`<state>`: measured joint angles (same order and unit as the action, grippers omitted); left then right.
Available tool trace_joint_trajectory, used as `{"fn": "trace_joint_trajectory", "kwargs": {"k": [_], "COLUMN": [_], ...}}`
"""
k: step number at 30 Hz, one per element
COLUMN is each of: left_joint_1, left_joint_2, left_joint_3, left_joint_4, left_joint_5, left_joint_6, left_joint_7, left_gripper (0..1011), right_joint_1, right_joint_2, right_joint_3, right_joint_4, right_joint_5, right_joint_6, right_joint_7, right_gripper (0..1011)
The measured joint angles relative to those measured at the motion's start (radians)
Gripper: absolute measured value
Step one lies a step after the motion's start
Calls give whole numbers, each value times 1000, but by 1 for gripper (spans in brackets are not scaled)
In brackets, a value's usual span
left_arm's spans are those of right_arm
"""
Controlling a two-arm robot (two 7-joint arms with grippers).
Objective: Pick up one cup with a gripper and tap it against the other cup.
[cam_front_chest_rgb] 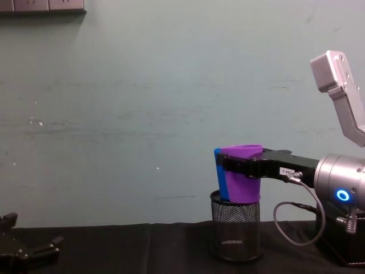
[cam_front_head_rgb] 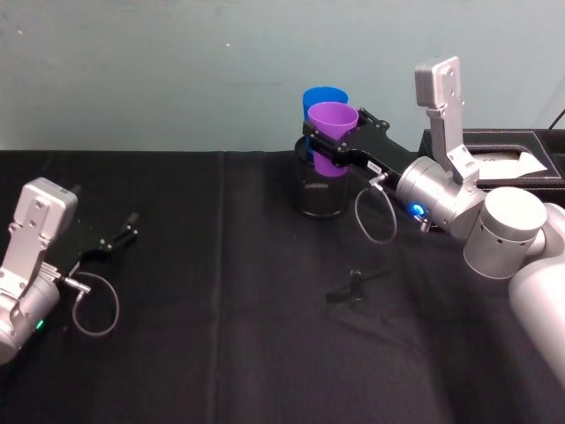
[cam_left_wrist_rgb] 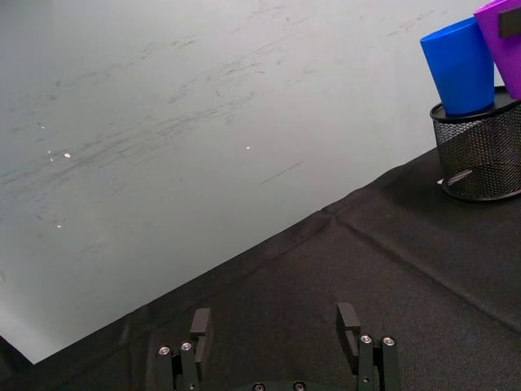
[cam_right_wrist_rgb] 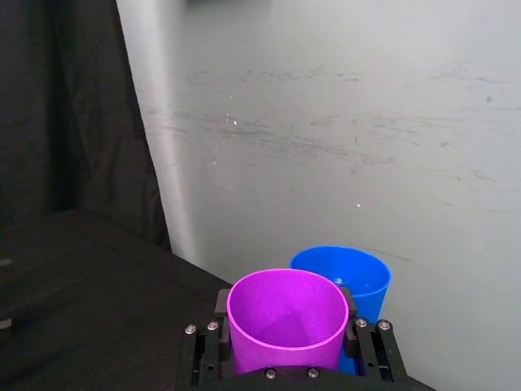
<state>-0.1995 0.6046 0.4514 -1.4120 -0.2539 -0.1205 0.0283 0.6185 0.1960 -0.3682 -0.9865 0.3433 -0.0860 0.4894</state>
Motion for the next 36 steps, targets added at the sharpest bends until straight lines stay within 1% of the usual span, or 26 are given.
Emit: {"fn": "trace_joint_trajectory", "kwargs": {"k": [16,20,22,23,24,25,26,27,28,29,35,36], "left_joint_1": [0,0,0,0,0,0,0,0,0,0,0,0], "left_joint_2": [0,0,0,0,0,0,0,0,0,0,0,0], "left_joint_3": [0,0,0,0,0,0,0,0,0,0,0,0], "left_joint_4": [0,0,0,0,0,0,0,0,0,0,0,0], "left_joint_5": [0,0,0,0,0,0,0,0,0,0,0,0], "left_joint_6": [0,0,0,0,0,0,0,0,0,0,0,0], "left_joint_7": [0,0,0,0,0,0,0,0,0,0,0,0], "left_gripper": [1000,1000,1000,1000,1000,1000,1000,1000,1000,1000,1000,1000], "right_joint_1": [0,-21,-44,-64,-64,-84,-92,-113,-123,-145,-210,-227], "right_joint_2": [0,1,5,9,9,15,17,24,27,35,62,71], "right_joint_3": [0,-3,-4,-4,-4,-5,-5,-5,-5,-4,1,1], "right_joint_4": [0,-19,-42,-67,-67,-93,-104,-133,-148,-178,-272,-298], "right_joint_5": [0,0,2,4,4,7,8,10,11,14,21,22], "right_joint_6": [0,-2,5,12,12,20,23,31,34,39,50,50], "right_joint_7": [0,-1,-7,-10,-10,-16,-17,-23,-25,-31,-46,-50], "right_gripper": [746,747,747,747,747,747,747,747,747,747,747,747]}}
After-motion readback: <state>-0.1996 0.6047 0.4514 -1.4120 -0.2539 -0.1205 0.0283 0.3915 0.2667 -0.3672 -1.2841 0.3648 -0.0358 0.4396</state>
